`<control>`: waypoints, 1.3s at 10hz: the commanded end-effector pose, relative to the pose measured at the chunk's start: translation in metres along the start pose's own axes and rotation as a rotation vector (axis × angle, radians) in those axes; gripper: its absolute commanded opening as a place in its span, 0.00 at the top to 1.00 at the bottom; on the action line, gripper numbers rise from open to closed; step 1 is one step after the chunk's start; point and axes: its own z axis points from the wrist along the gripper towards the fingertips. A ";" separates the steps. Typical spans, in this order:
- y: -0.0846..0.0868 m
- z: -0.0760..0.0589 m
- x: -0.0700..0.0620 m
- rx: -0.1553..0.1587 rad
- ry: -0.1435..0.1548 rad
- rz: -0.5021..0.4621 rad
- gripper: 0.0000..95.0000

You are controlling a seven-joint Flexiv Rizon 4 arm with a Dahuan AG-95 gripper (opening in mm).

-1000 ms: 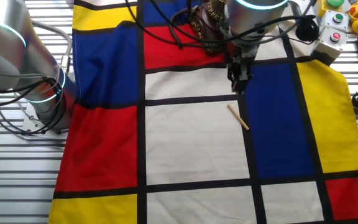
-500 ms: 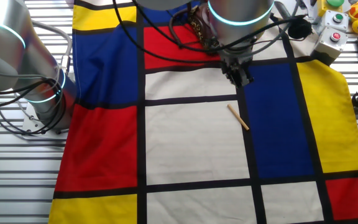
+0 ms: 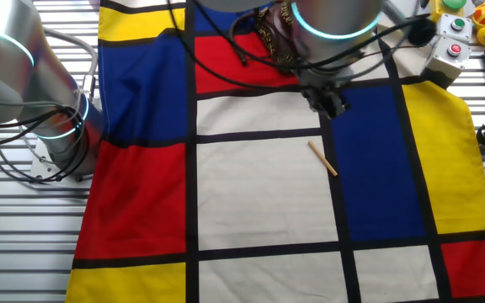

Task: Dial a number on an old rotary phone

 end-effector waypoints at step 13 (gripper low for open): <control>-0.096 0.061 -0.010 -0.067 0.142 -0.865 1.00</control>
